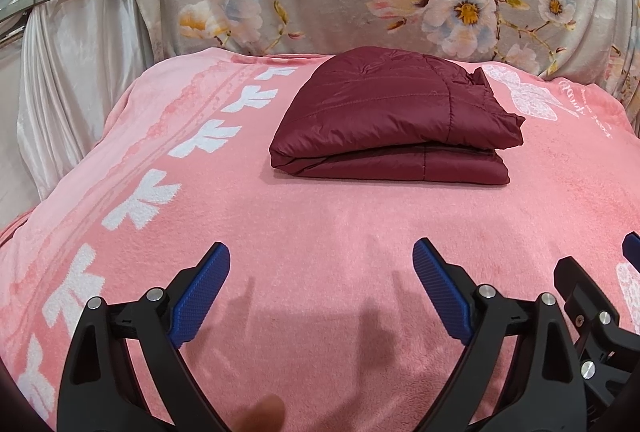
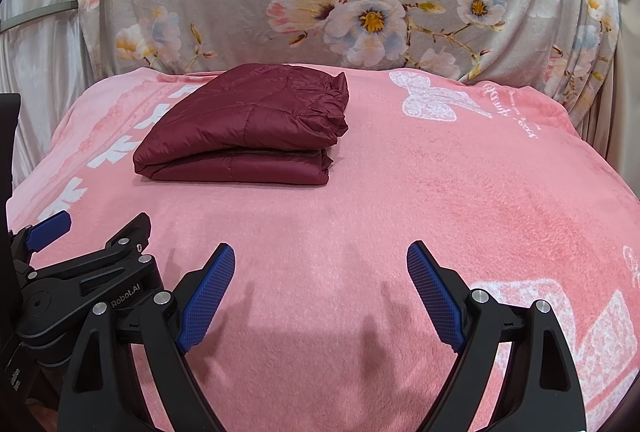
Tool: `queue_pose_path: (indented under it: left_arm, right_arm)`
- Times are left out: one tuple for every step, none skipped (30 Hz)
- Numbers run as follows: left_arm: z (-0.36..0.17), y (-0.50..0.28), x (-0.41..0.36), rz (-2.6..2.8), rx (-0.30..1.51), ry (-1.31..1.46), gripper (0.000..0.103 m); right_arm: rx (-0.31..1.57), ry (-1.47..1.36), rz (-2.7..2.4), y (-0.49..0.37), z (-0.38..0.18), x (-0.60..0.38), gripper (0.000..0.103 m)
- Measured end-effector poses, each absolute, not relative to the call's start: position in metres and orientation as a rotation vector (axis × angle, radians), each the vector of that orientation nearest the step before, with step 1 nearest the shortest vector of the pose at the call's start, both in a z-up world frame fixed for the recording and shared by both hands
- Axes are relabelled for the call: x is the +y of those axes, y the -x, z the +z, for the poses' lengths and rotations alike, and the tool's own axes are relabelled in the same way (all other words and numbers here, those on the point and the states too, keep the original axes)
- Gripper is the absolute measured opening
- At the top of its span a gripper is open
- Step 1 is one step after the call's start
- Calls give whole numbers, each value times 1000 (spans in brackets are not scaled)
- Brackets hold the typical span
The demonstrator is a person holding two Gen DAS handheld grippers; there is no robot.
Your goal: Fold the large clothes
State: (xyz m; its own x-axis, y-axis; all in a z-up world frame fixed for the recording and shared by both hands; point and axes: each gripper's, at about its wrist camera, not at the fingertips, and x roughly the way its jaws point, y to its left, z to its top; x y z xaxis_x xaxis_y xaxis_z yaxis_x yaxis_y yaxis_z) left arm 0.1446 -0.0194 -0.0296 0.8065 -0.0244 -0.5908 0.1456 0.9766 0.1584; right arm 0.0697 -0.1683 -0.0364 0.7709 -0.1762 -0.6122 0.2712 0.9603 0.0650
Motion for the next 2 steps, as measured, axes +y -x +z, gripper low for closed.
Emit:
queue_pose_path:
  left_arm:
    - [-30, -144, -19, -93, 627, -200, 90]
    - [-31, -144, -19, -93, 627, -200, 90]
  right_arm:
    - [647, -152, -244, -70, -36, -169, 86]
    - [647, -152, -244, -70, -36, -169, 86]
